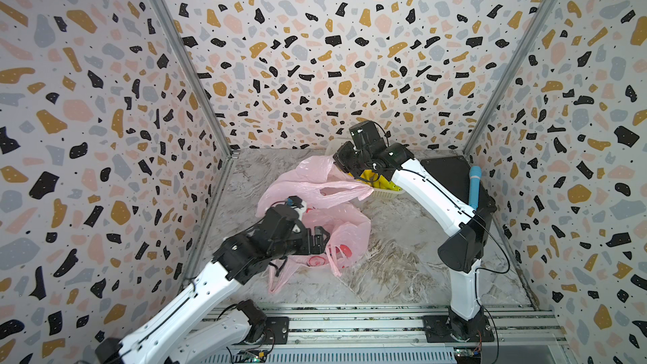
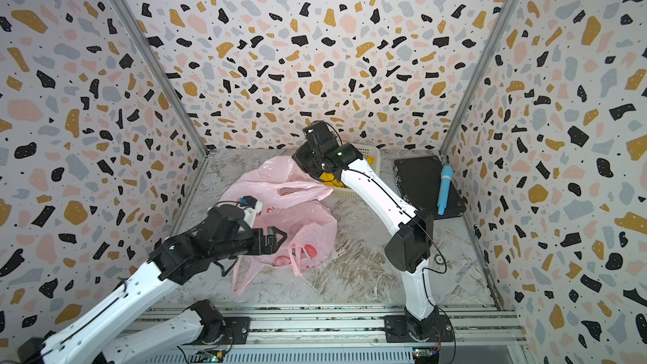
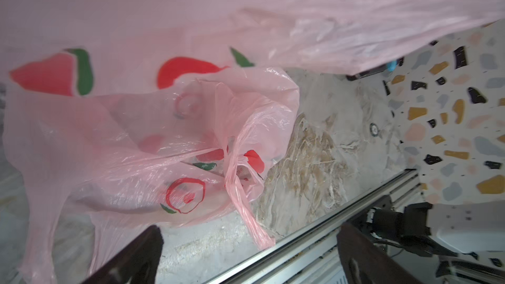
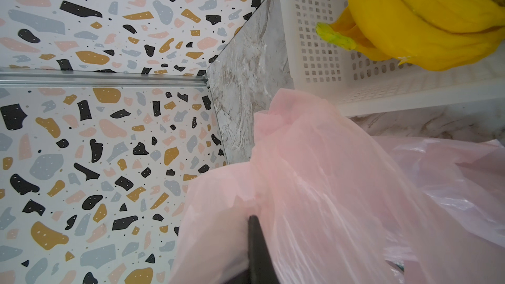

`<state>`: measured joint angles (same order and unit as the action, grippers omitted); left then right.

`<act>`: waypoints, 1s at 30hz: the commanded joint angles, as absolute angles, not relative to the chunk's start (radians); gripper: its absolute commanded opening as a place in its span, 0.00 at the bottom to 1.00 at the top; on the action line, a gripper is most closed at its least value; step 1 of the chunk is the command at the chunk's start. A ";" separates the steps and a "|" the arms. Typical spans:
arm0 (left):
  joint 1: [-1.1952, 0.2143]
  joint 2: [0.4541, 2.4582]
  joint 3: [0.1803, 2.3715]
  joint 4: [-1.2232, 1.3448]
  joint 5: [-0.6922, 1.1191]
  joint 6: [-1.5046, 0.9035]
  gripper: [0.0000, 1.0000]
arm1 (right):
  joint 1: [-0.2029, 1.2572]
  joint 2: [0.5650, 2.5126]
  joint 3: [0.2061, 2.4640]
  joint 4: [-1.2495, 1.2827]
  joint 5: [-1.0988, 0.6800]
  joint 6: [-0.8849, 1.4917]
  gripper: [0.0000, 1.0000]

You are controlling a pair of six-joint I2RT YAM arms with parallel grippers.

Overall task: Place the banana into a plastic bag & tie a knot
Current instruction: Adjust the plastic bag at the center of the board.

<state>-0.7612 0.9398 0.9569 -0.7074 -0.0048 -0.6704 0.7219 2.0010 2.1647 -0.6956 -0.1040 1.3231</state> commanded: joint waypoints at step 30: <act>-0.274 1.225 1.382 -0.554 -0.118 -0.456 0.99 | 0.821 1.798 1.854 -0.450 -0.407 1.507 0.00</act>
<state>-0.3233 1.1877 1.3342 -0.4816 -0.2237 -0.5129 0.8017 1.8256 1.8912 -0.5480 -0.3073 1.4368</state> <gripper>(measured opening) 0.993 0.039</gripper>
